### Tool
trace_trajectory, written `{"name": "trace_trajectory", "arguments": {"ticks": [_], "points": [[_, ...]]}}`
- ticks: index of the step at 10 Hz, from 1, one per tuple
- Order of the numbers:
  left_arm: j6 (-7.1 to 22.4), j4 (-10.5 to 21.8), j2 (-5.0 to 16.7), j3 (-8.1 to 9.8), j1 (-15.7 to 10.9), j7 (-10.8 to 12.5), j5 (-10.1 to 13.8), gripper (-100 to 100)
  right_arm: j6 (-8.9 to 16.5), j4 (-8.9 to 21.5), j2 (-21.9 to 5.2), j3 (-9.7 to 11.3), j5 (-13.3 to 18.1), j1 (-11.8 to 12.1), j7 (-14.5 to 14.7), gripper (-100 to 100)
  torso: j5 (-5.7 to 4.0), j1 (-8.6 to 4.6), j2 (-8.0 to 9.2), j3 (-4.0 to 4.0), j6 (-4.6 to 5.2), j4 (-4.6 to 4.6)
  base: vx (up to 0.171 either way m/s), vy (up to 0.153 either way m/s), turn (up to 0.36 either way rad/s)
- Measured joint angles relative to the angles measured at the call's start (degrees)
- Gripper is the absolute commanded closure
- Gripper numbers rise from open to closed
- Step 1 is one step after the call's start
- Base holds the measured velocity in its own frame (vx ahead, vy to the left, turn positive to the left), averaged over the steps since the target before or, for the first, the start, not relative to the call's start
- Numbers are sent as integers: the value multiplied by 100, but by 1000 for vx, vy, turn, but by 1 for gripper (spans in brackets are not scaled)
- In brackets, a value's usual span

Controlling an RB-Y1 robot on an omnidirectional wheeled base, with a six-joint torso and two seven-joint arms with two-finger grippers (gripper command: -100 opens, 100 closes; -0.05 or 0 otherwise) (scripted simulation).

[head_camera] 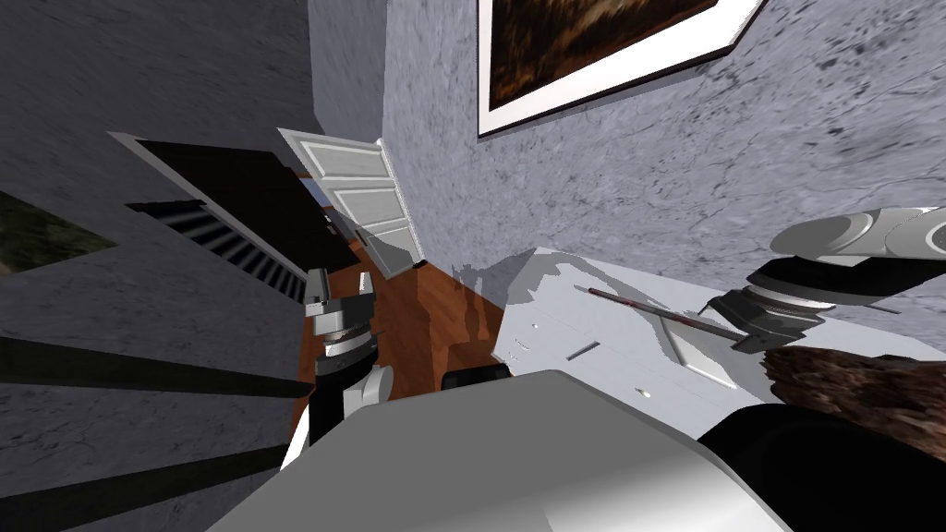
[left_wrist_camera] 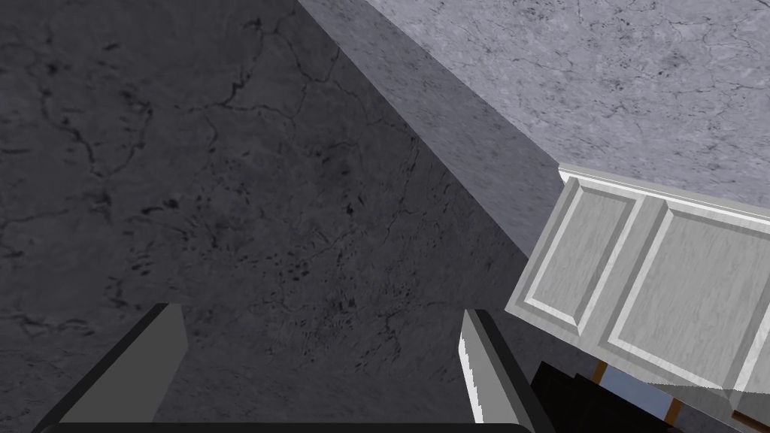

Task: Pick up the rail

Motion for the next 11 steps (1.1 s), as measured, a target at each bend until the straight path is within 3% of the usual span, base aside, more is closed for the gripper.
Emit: {"name": "trace_trajectory", "arguments": {"ticks": [1,2,6,7,8,11], "points": [[0,0,0,0,0,0,0,0,38,-22,36,17,21,9,32,-100,-11,-3,24,13,11,4,5,13,-28],[0,0,0,0,-1,0,0,0,45,-24,40,16,23,13,39,100,-12,-8,41,24,10,8,0,0,0],[0,1,0,0,-1,0,0,0,46,-22,36,15,24,11,42,100,-16,-13,54,32,13,12,0,0,0],[0,1,0,0,-1,0,0,0,46,-22,36,15,24,11,42,0,-16,-13,54,32,13,12,0,0,0],[0,1,0,0,-1,0,0,0,46,-22,36,15,24,11,41,100,-16,-13,54,32,13,12,6,-3,0],[0,1,0,0,-1,0,0,0,42,-5,87,-9,30,69,80,100,-35,-18,63,35,26,9,2,2,-5]]}}
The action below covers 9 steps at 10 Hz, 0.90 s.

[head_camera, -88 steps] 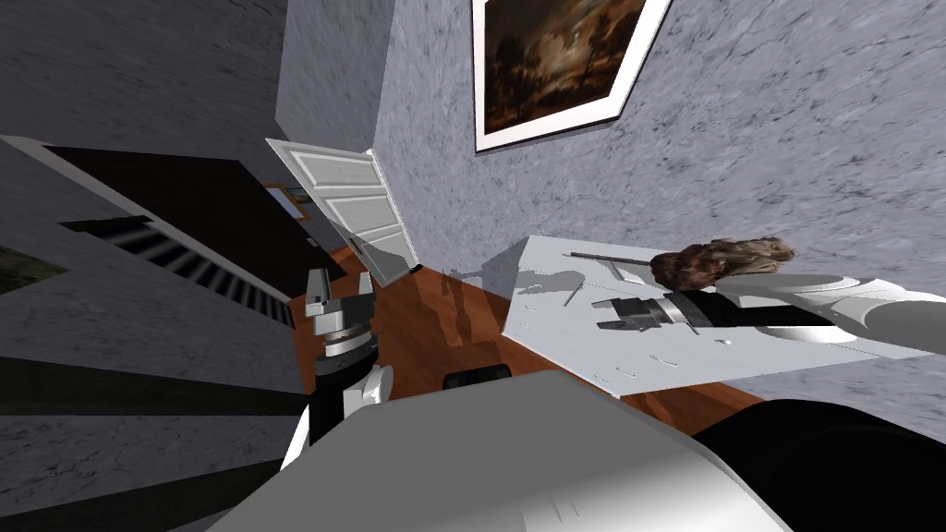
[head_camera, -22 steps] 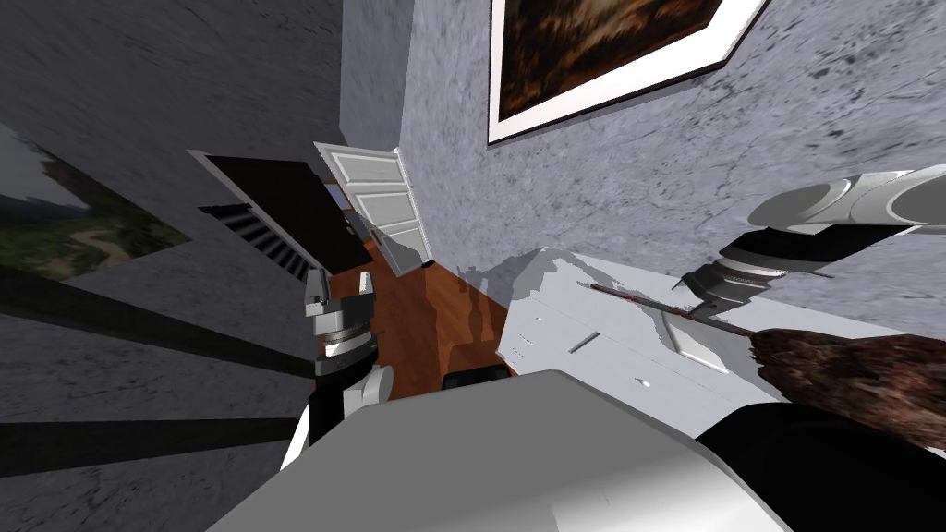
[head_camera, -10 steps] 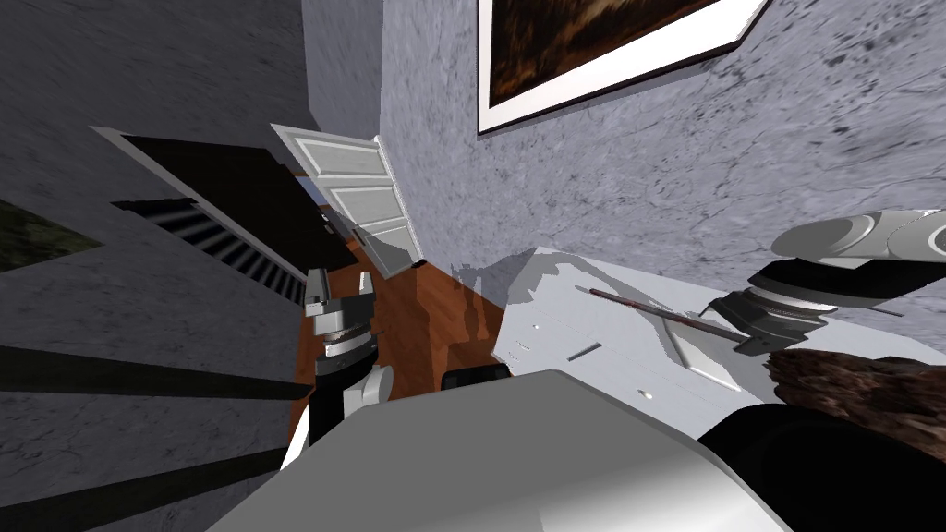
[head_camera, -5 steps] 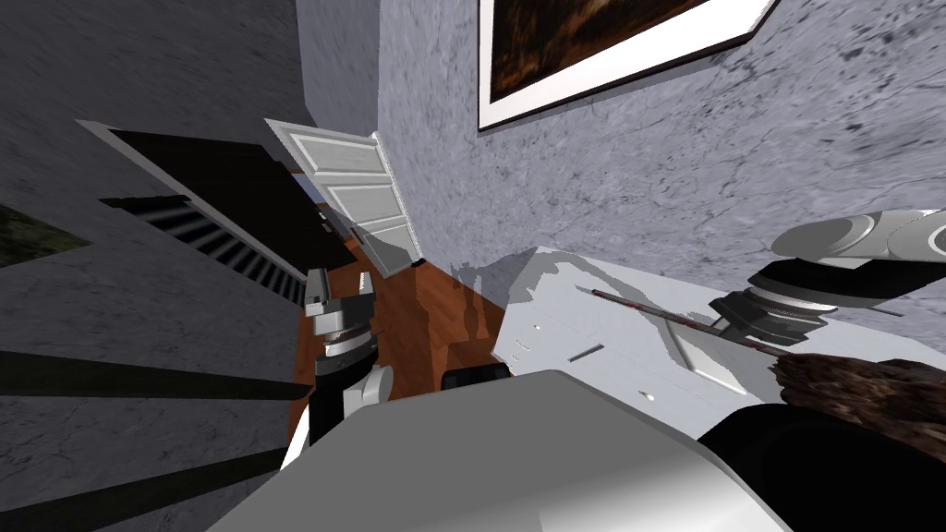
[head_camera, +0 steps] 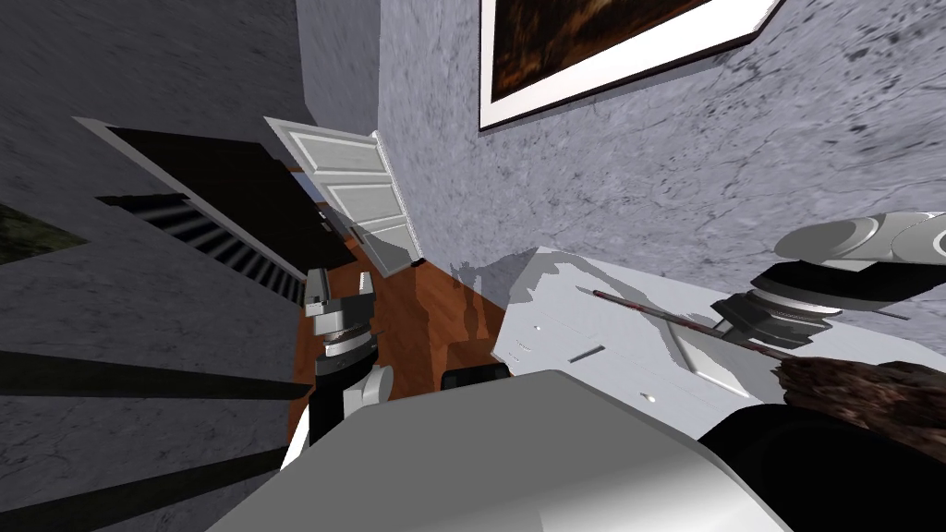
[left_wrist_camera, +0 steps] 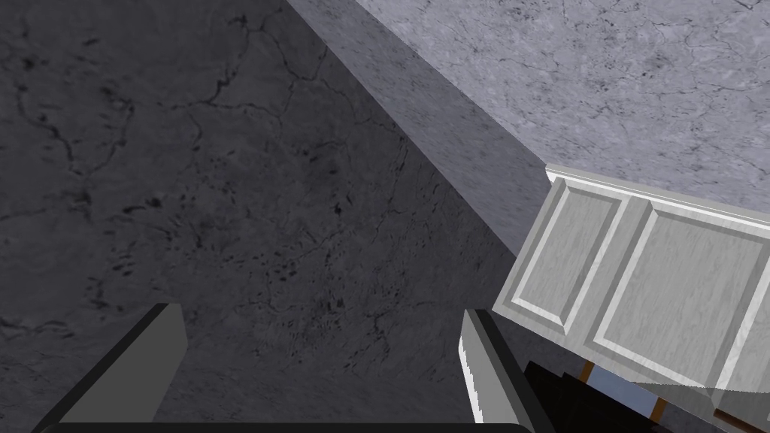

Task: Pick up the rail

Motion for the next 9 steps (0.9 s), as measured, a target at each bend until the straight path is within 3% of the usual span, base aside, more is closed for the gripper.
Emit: {"name": "trace_trajectory", "arguments": {"ticks": [5,6,7,8,9], "points": [[0,0,0,0,0,0,0,0,-35,29,-10,-116,-16,129,-11,100,-2,-6,2,1,-6,0,-7,-8,27],[0,0,0,0,-1,0,0,0,-54,7,-36,-39,-27,34,-49,100,0,-8,4,2,-10,1,-32,-34,112],[0,0,0,0,-1,0,0,0,-101,28,-96,-111,-63,100,-109,100,0,-10,5,3,-13,1,-52,-50,171],[0,0,0,0,-1,0,0,0,-167,-29,-196,56,-94,-124,-231,100,2,-10,8,4,-20,3,-48,-46,156],[0,0,0,0,-1,0,0,0,-216,-27,-268,13,-137,-94,-323,100,-1,-11,8,5,-15,2,-14,-15,47]]}}
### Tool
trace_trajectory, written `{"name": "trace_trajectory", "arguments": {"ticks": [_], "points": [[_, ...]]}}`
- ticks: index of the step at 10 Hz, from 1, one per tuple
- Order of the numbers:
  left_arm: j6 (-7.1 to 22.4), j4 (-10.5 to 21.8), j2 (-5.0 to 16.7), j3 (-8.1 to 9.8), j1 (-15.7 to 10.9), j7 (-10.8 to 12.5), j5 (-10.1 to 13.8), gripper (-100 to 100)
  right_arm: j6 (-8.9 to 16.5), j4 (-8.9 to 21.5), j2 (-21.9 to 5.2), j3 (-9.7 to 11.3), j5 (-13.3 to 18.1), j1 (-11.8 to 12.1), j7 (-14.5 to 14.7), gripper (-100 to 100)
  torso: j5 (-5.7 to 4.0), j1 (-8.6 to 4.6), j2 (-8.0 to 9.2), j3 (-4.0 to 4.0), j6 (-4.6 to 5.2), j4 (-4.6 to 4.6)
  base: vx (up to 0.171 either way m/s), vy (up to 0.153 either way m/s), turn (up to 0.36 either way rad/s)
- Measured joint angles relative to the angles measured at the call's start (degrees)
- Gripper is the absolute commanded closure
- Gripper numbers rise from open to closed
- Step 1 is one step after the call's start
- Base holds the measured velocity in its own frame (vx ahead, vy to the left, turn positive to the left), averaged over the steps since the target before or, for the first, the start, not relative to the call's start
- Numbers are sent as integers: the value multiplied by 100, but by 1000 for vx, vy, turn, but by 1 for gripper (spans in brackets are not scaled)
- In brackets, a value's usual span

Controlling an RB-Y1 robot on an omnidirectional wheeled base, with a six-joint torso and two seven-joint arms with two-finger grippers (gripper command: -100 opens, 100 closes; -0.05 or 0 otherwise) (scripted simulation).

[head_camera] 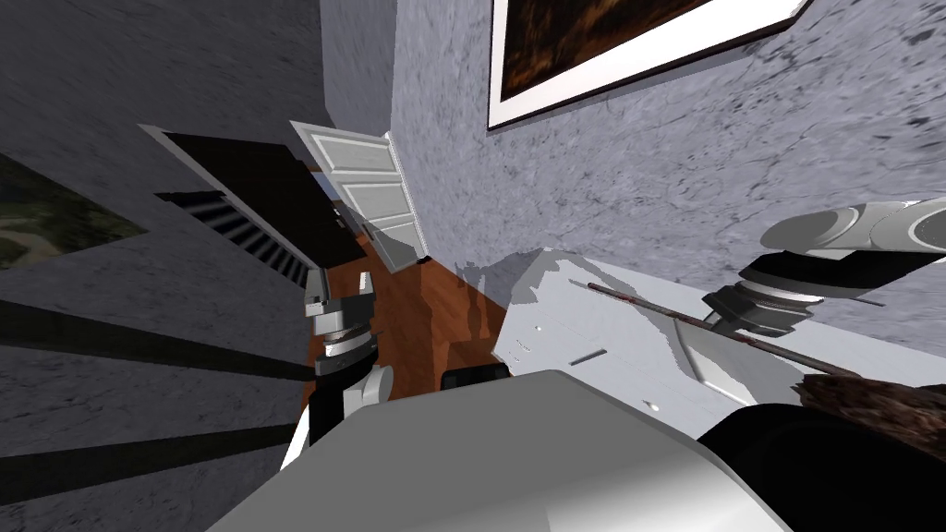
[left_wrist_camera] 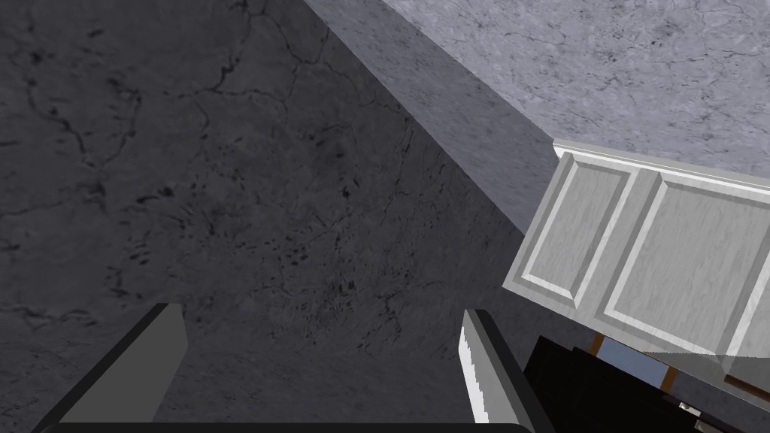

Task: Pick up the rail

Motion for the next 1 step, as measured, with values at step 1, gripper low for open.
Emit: {"name": "trace_trajectory", "arguments": {"ticks": [1], "points": [[0,0,0,0,1,0,0,0,-8,3,-9,-17,-7,7,-17,0,-1,4,-3,-1,9,0,0,0,0]]}}
